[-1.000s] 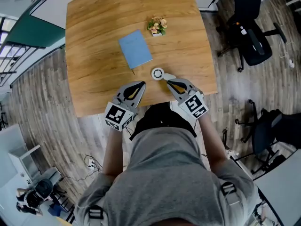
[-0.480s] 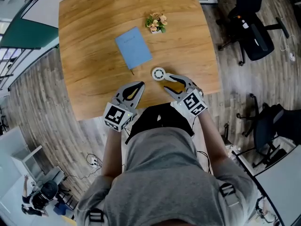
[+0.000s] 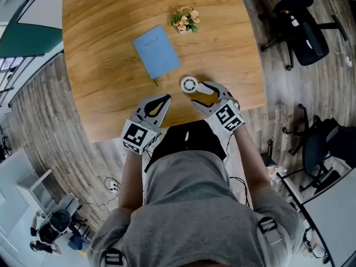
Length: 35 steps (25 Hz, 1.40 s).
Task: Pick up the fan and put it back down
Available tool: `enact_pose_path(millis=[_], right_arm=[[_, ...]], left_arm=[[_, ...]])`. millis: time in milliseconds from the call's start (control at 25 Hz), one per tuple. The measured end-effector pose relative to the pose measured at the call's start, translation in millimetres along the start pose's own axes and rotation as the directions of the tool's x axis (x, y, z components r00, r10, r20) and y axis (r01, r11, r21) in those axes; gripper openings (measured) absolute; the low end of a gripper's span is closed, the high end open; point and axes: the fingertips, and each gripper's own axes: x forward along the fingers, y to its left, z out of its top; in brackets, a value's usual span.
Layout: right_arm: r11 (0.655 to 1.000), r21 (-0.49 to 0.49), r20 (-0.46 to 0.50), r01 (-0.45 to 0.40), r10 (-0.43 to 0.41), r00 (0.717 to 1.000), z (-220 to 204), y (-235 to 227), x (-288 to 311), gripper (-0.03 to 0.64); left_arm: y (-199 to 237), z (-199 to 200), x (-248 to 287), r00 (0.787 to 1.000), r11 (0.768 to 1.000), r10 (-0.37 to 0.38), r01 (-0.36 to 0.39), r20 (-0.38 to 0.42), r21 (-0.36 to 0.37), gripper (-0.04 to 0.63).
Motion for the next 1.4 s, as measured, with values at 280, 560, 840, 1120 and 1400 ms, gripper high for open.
enact_pose_path(millis=[280, 560, 840, 1120, 1400], right_arm=[[1.000, 0.025, -0.006, -0.017, 0.017, 1.000, -12, -5, 23, 0.366], [1.000, -0.006, -0.052, -0.022, 0.022, 0.998, -26, -12, 45, 0.374], [0.997, -0.057, -0.103, -0.042, 0.036, 0.994, -39, -8, 60, 0.380], [0.986, -0.159, -0.157, -0.044, 0.019, 0.987, -49, -5, 74, 0.384], [0.981, -0.185, -0.203, -0.054, 0.015, 0.979, -60, -8, 81, 0.383]], left_arm=[[15, -1, 4, 0.999, 0.999, 0.013, -0.011, 0.040, -0.048, 0.020], [26, -13, 8, 1.000, 0.998, 0.018, -0.017, 0.017, -0.053, 0.020], [27, -26, 9, 1.000, 0.998, 0.019, -0.019, 0.004, -0.065, 0.020], [31, -40, 2, 0.999, 0.997, 0.038, -0.038, 0.001, -0.061, 0.020], [33, -42, 1, 0.999, 0.996, 0.040, -0.040, -0.005, -0.076, 0.020]])
